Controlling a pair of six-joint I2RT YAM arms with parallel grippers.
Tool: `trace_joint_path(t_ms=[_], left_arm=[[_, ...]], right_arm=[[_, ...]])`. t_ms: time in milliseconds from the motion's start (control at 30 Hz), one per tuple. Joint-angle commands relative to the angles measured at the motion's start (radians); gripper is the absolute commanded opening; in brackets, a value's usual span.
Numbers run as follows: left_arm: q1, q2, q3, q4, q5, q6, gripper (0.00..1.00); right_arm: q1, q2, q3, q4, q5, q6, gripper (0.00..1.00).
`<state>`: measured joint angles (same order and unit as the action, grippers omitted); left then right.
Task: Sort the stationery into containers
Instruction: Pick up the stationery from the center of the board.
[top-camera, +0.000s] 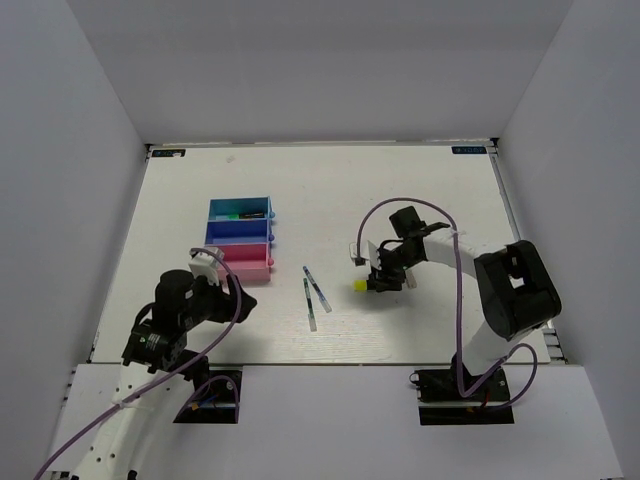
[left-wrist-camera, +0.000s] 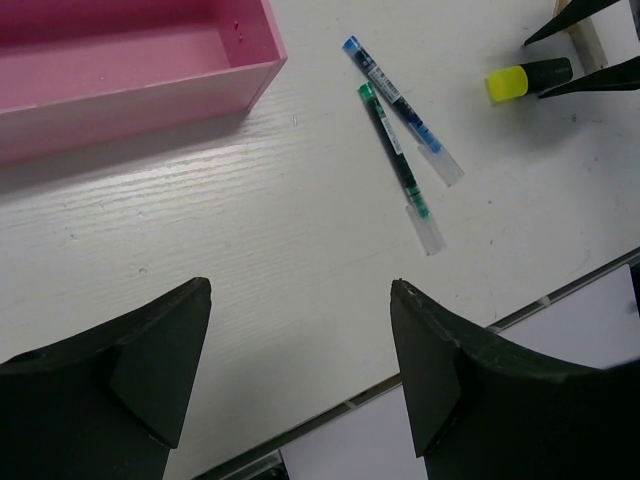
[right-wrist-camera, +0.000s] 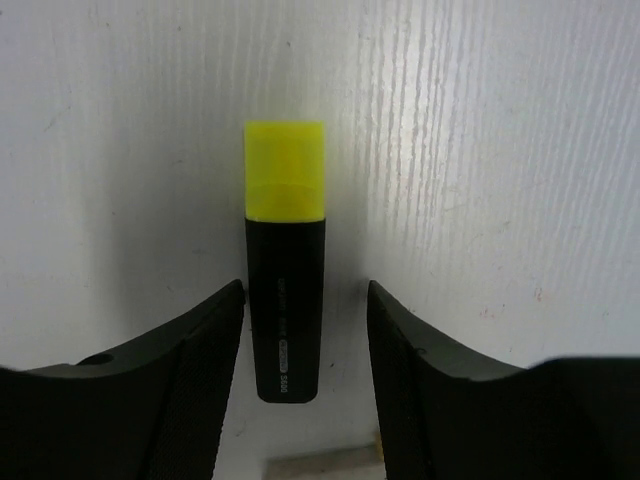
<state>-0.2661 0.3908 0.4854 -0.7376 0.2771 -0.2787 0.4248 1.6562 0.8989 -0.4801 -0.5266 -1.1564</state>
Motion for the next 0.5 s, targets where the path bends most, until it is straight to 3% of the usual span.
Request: trace_joint_path(t_ms=[0,33,67,100,200,367,467], left_arm=[[-0.004,-0.023,0.002,0.014,-0.001,-0.004,0.82],[-0.004,-0.024,0.002,0.012,0.002,-0.005,0.82],[-0.005,-0.029,-0.001,0.01,-0.001,-0.002,0.82],[-0.004,-0.033,0.001,0.009,-0.007,-0.004,0.82],[-0.005,-0.065,-0.001,0.003,-0.029,-0.007,0.82],[-0.004,-0.078,-0.004,-0.005,-0.041,-0.008,0.82],[-0.004,-0.086,0.001,-0.009,-0.047,-0.007,0.82]], right_arm=[[0.037,0.037,-0.064,0.057,0.14,-0.067,0.54],[0.042,0.037,-0.081,0.057,0.149,-0.077,0.49],[0.046,0.037,-0.09,0.058,0.174,-0.094,0.37],[0.054,0.034,-0.104,0.075,0.197,-0.113,0.3],[0.075,0.004,-0.236,0.162,0.246,-0.164,0.14],[0.094,-0.03,-0.276,0.178,0.292,-0.189,0.0],[0.106,-0.05,-0.163,0.037,0.29,-0.17,0.0]])
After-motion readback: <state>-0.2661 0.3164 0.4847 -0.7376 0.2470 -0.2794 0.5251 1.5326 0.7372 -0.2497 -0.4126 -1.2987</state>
